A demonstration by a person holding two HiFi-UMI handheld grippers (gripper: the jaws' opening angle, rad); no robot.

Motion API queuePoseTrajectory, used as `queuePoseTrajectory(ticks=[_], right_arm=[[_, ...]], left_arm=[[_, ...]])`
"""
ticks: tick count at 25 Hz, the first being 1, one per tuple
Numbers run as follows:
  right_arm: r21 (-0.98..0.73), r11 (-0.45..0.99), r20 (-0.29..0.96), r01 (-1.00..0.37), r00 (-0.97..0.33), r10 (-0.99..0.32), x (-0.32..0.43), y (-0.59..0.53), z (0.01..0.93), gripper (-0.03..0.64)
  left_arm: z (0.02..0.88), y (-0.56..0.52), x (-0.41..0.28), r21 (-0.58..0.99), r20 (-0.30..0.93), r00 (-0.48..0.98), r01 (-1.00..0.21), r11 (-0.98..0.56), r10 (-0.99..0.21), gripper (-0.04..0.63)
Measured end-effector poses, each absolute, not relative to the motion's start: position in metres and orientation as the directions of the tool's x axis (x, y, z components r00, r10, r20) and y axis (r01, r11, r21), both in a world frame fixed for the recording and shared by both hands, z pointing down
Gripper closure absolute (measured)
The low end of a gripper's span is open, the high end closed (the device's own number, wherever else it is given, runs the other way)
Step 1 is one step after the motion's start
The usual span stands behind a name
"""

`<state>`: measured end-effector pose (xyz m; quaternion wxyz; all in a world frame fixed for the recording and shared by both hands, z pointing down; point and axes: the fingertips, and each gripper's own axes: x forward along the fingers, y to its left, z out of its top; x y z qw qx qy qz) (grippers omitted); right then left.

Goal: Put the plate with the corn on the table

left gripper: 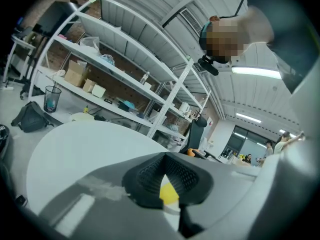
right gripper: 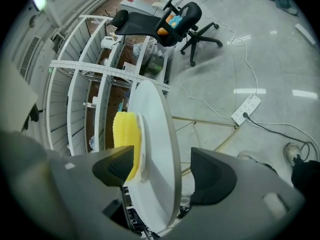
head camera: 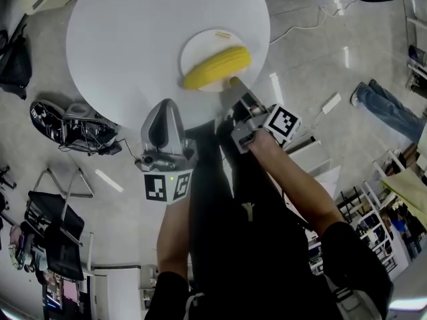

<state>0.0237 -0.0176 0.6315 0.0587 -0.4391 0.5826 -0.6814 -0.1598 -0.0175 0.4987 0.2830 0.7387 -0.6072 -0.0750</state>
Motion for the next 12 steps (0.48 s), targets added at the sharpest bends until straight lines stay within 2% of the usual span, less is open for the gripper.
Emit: queuePoseTrajectory(ticks=[8, 12], right_arm=[[-0.84, -0.303, 0.536, -0.45, -0.6, -0.594, 0.035, -0.007, 0.616, 0.266], [-0.833, -0.295, 0.541, -0.468, -0.577, -0.612, 0.044, -0.004, 0.604, 0.341]], left_arm=[[0.487, -0.012, -0.145, 0.501, 0.214, 0.269, -0.856, -0.131, -0.939, 0.591], [0.478, -0.011, -0.137, 0.498, 0.2, 0.276, -0.855, -0.145, -0.94, 0.591]])
